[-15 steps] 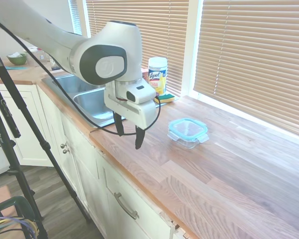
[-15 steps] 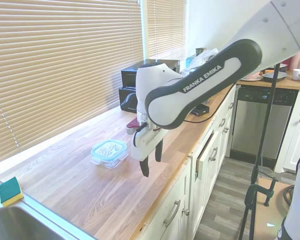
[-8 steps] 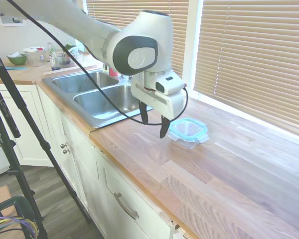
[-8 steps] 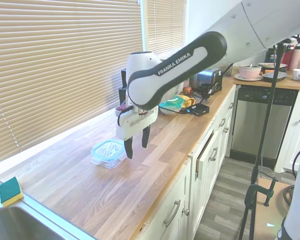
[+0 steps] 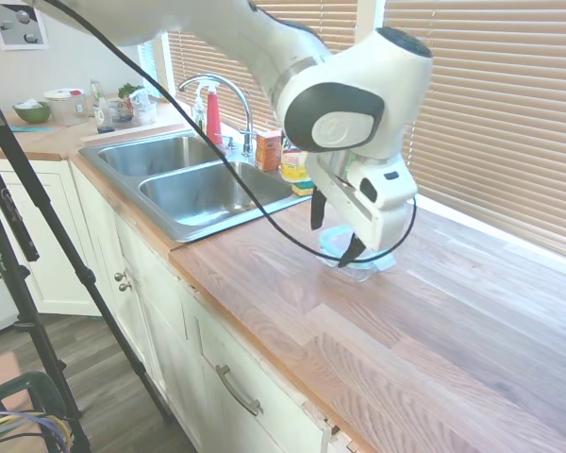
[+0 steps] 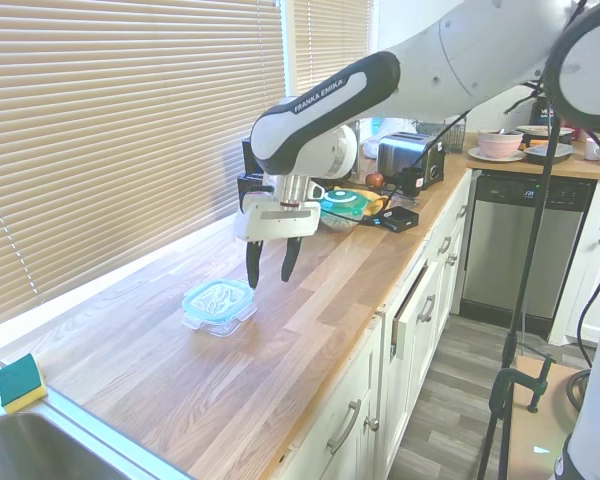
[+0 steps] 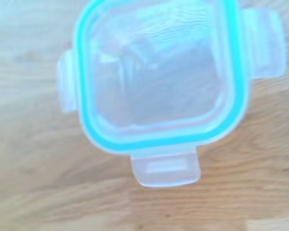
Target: Uncover the lid of the food container
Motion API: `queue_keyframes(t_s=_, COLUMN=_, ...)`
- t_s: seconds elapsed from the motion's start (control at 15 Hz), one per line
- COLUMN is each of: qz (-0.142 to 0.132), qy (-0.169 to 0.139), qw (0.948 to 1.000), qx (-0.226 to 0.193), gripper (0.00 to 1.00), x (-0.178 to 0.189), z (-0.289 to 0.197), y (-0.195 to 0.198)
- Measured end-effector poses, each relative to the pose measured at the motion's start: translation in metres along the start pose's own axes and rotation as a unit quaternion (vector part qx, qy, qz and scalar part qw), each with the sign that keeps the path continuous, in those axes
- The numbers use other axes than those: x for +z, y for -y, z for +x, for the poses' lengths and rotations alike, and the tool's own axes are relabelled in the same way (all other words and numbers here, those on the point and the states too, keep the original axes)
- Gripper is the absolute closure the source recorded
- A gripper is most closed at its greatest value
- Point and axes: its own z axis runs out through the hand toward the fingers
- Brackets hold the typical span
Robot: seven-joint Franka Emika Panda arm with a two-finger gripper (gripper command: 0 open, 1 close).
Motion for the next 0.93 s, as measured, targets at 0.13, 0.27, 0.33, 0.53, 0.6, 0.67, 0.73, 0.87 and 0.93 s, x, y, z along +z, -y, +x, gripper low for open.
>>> queue_keyframes(t_s=0.13, qz=0.023, qy=0.018, qw=0.9995, qx=0.014, gripper=0.0, x=0.005, z=0.019, y=0.0)
queue_keyframes(t_s=0.27, qz=0.034, qy=0.028, qw=0.9987, qx=0.025, gripper=0.0, x=0.011, z=0.039, y=0.002)
queue_keyframes(t_s=0.33, qz=0.043, qy=0.029, qw=0.9983, qx=0.028, gripper=0.0, x=0.009, z=0.049, y=0.004)
queue_keyframes(t_s=0.53, qz=0.068, qy=0.036, qw=0.9966, qx=0.03, gripper=0.0, x=0.008, z=0.079, y=0.008)
queue_keyframes(t_s=0.6, qz=0.073, qy=0.042, qw=0.9959, qx=0.033, gripper=0.0, x=0.012, z=0.09, y=0.007)
queue_keyframes(t_s=0.67, qz=0.077, qy=0.048, qw=0.9952, qx=0.035, gripper=0.0, x=0.019, z=0.099, y=0.005)
queue_keyframes(t_s=0.73, qz=0.081, qy=0.055, qw=0.9945, qx=0.035, gripper=0.0, x=0.026, z=0.107, y=0.004)
queue_keyframes(t_s=0.87, qz=0.092, qy=0.067, qw=0.993, qx=0.03, gripper=0.0, x=0.044, z=0.117, y=0.006)
queue_keyframes(t_s=0.93, qz=0.097, qy=0.071, qw=0.9924, qx=0.026, gripper=0.0, x=0.05, z=0.12, y=0.009)
